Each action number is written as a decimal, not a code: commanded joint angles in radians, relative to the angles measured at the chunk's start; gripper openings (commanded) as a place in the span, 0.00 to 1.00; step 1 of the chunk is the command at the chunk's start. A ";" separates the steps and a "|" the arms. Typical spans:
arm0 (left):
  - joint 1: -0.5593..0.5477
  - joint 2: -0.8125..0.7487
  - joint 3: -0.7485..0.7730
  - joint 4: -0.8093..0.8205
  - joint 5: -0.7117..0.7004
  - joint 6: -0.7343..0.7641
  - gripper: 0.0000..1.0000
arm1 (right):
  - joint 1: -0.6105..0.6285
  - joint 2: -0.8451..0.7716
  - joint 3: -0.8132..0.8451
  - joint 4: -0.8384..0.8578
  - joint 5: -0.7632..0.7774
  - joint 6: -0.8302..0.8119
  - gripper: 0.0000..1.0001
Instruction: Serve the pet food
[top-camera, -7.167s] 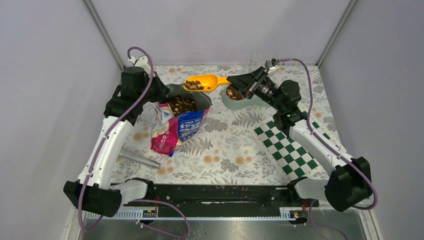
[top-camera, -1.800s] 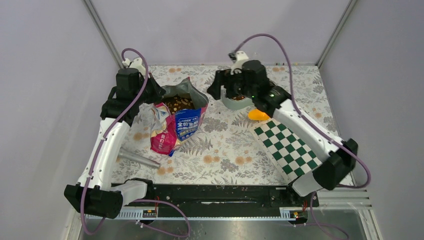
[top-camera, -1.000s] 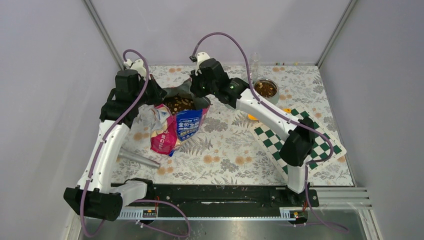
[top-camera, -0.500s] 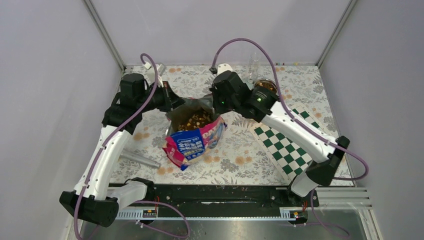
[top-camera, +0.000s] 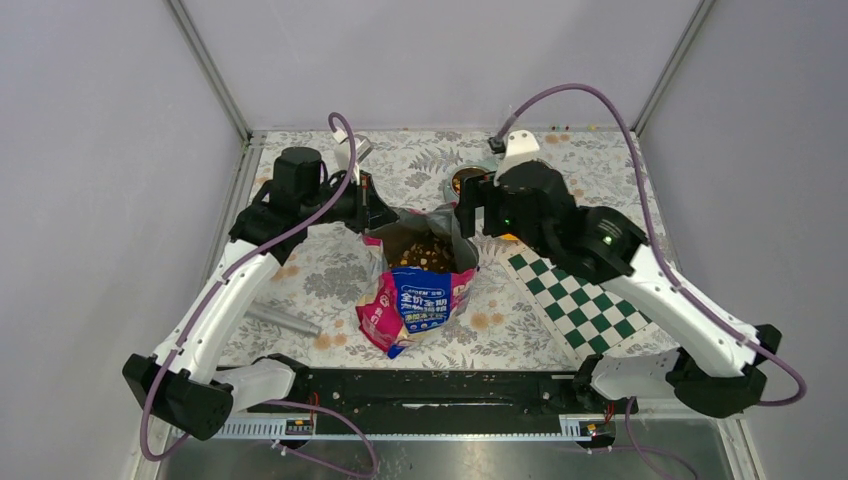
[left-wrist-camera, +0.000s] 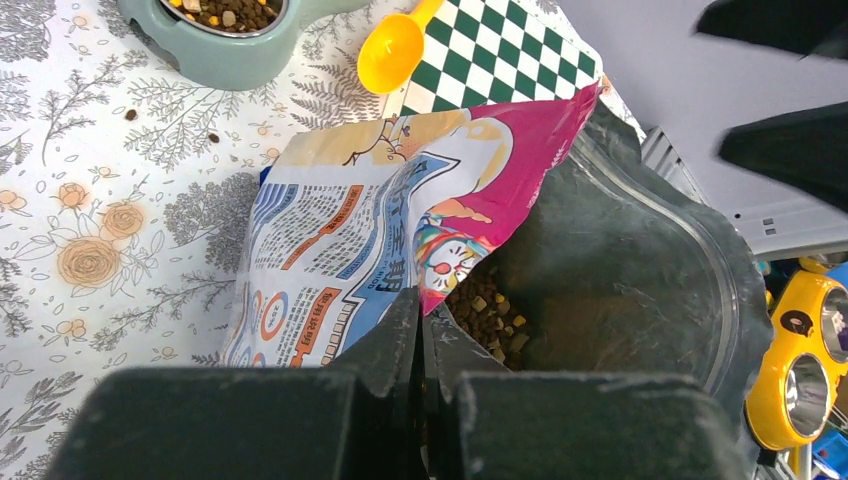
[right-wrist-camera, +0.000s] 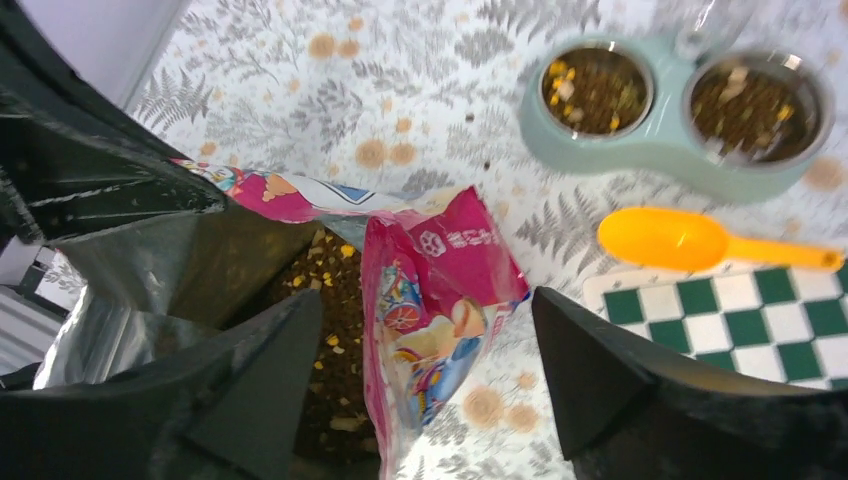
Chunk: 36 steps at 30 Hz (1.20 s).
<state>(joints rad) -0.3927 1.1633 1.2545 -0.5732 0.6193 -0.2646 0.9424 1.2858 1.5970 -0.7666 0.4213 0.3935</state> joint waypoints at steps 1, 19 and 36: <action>0.015 -0.029 0.036 0.133 -0.019 0.027 0.00 | -0.006 -0.086 -0.031 0.137 -0.009 -0.216 0.90; 0.002 -0.093 0.059 0.117 -0.044 0.016 0.45 | -0.089 0.202 0.234 -0.153 -0.280 -0.344 0.91; -0.039 -0.407 -0.182 0.029 0.202 0.144 0.71 | -0.201 0.294 0.245 -0.257 -0.504 -0.400 0.62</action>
<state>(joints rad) -0.3992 0.7940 1.1458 -0.6128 0.7181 -0.1028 0.7563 1.5494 1.7981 -0.9981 -0.0559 -0.0109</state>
